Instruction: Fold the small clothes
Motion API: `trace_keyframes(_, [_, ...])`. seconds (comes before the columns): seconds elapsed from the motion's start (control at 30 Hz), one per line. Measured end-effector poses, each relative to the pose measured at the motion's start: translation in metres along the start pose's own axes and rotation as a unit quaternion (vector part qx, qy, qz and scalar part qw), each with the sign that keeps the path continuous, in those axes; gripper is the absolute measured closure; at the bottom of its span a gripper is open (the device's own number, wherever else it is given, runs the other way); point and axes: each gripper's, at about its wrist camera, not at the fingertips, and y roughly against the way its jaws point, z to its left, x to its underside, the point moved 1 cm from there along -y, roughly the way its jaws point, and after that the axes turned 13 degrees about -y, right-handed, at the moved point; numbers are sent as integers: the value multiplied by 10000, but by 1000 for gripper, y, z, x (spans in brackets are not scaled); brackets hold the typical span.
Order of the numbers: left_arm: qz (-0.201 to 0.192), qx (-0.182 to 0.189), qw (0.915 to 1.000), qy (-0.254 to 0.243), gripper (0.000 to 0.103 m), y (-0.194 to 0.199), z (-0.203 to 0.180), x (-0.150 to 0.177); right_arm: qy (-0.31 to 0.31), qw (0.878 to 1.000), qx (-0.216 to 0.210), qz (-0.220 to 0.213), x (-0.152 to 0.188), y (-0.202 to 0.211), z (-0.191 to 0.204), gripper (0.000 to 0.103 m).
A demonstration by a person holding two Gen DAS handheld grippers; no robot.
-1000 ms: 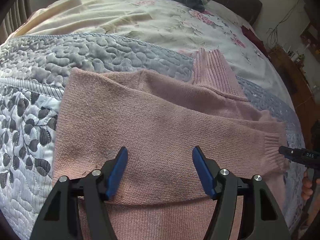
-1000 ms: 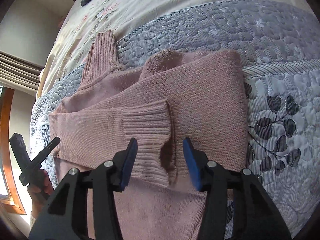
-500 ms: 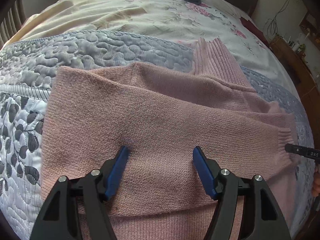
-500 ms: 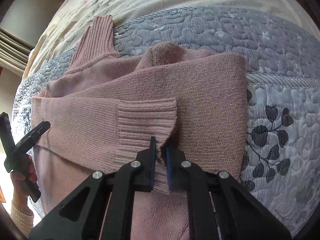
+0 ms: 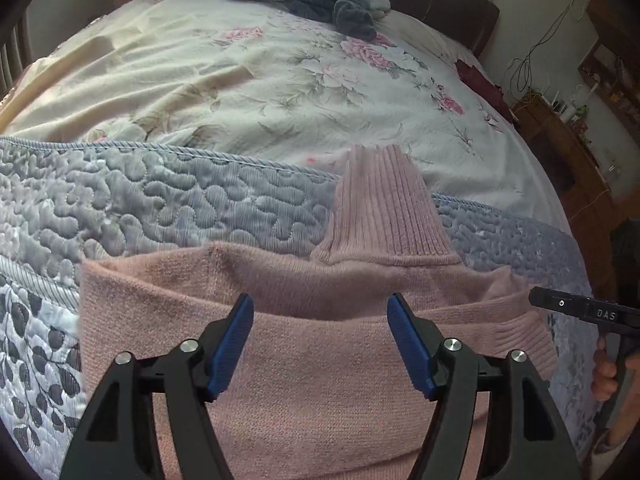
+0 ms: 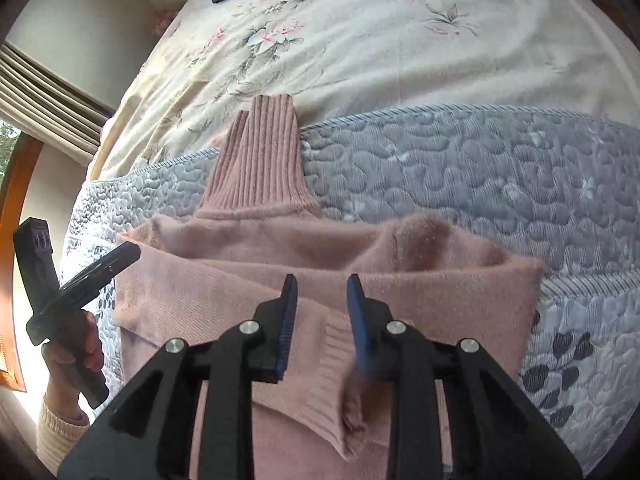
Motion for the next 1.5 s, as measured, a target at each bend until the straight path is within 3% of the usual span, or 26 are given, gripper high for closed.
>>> trace_keyframes(0.07, [165, 60, 9998, 70, 30, -22, 4, -23, -129, 9998, -156, 70, -26, -14, 8, 67])
trace_keyframes(0.23, [454, 228, 9978, 415, 30, -75, 20, -55, -220, 9990, -236, 301, -78, -64, 28, 63])
trace_keyframes(0.37, [535, 367, 9966, 514, 30, -106, 26, -62, -231, 9983, -337, 417, -97, -97, 34, 56])
trace_keyframes(0.53, [338, 420, 9979, 359, 30, -117, 20, -72, -400, 9952, -629, 629, -109, -129, 33, 55])
trace_keyframes(0.63, [207, 941, 9949, 285, 32, -119, 7, -77, -410, 9936, -837, 638, -112, -132, 33, 64])
trace_keyframes(0.77, [483, 837, 9952, 183, 57, -134, -6, -78, -281, 9943, -835, 608, -115, -125, 36, 91])
trace_keyframes(0.8, [459, 815, 9954, 204, 64, -134, -6, -79, -205, 9949, -820, 557, -114, -121, 37, 91])
trace_keyframes(0.83, [464, 821, 9952, 267, 82, -133, -5, -79, -132, 9952, -833, 504, -112, -115, 39, 92])
trace_keyframes(0.97, [129, 1088, 9926, 516, 88, -113, 0, -74, 148, 9945, -1000, 271, -100, -88, 44, 93])
trace_keyframes(1.23, [-698, 1197, 9902, -165, 92, -30, -26, -48, 841, 9898, -1134, -192, -44, -24, 60, 94])
trace_keyframes(1.5, [-796, 1160, 9889, -484, 92, 16, -45, 18, 1344, 9862, -948, -209, 38, 7, 62, 94])
